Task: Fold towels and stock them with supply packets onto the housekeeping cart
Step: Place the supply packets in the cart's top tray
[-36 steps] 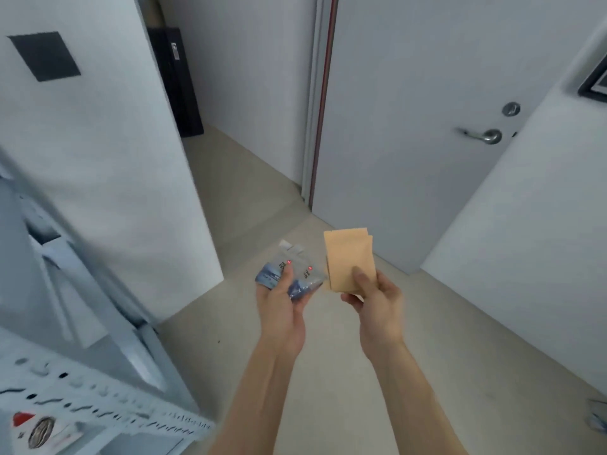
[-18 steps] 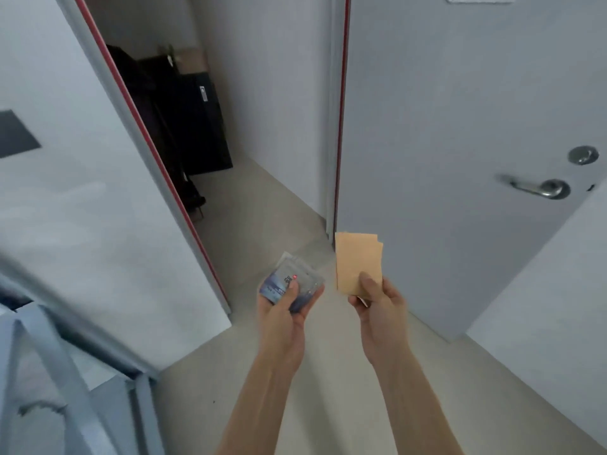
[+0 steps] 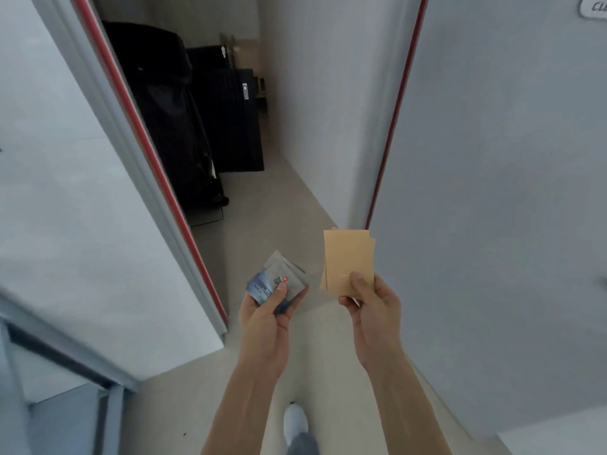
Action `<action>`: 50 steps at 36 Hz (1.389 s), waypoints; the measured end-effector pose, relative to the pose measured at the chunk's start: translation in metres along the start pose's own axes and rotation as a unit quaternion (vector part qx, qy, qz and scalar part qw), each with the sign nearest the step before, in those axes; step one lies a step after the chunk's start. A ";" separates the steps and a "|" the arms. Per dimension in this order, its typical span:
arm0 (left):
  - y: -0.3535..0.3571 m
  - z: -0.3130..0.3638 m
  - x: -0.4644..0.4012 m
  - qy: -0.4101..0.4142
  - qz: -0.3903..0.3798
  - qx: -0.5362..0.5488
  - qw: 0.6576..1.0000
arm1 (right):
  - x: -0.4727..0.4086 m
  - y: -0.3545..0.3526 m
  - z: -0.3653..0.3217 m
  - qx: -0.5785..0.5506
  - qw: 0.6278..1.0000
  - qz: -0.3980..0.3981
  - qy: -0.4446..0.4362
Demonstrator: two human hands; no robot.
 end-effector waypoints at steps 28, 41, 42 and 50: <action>0.234 0.045 -0.469 0.029 0.070 0.114 0.991 | -0.489 0.256 -0.034 0.013 1.000 -0.008 -0.009; 0.373 0.080 -0.666 0.073 0.108 0.150 0.980 | -0.705 0.407 -0.058 0.024 0.994 -0.108 0.015; 0.379 0.081 -0.678 0.075 0.108 0.147 0.980 | -0.717 0.416 -0.058 0.027 0.993 -0.113 0.016; 0.406 0.091 -0.799 0.082 0.113 0.148 0.979 | -0.823 0.487 -0.040 0.045 0.993 -0.109 0.025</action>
Point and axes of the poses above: each hand's wrist, its own x-axis away from the middle knuckle, its own y-axis out of the palm, z = x × y, the point moved 7 cm from there along -x, towards the middle knuckle, and after that the axes turned 6 degrees about z, right-handed, at the moved point
